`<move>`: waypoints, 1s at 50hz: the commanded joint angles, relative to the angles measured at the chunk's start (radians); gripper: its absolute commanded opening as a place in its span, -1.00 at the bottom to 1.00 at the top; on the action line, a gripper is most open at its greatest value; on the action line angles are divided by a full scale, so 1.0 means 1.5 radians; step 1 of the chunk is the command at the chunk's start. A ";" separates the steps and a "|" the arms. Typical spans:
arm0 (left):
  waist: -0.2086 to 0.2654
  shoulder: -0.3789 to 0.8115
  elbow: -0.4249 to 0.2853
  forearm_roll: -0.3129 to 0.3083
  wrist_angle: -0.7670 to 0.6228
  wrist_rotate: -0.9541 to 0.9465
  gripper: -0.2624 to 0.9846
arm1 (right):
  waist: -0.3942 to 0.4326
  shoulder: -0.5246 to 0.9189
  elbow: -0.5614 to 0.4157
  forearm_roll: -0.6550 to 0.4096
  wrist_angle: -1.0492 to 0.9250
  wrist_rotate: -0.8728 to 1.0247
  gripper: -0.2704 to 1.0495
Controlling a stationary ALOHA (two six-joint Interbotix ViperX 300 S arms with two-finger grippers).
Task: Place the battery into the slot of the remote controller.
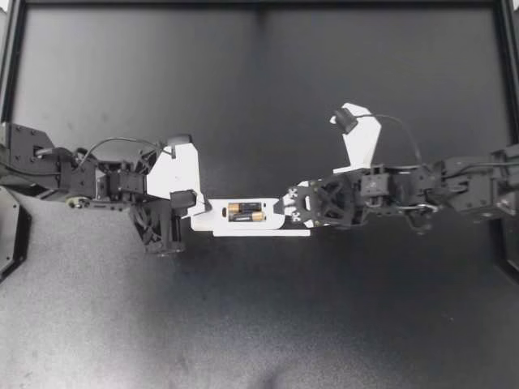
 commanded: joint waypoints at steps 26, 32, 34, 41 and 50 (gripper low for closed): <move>-0.001 -0.001 0.000 -0.002 0.002 -0.002 -0.84 | 0.001 0.044 -0.070 0.001 0.063 -0.004 -0.80; -0.002 -0.001 0.000 -0.002 0.001 -0.001 -0.84 | 0.000 0.051 -0.073 0.000 0.046 -0.004 -0.80; -0.002 -0.001 0.000 -0.002 0.002 -0.002 -0.84 | 0.000 0.053 -0.075 0.000 0.043 -0.004 -0.80; -0.002 -0.001 0.002 -0.002 0.002 -0.002 -0.84 | 0.000 0.059 -0.084 -0.005 0.044 -0.005 -0.80; -0.002 -0.001 0.002 -0.002 0.003 -0.002 -0.84 | 0.001 0.075 -0.088 -0.009 0.052 -0.005 -0.80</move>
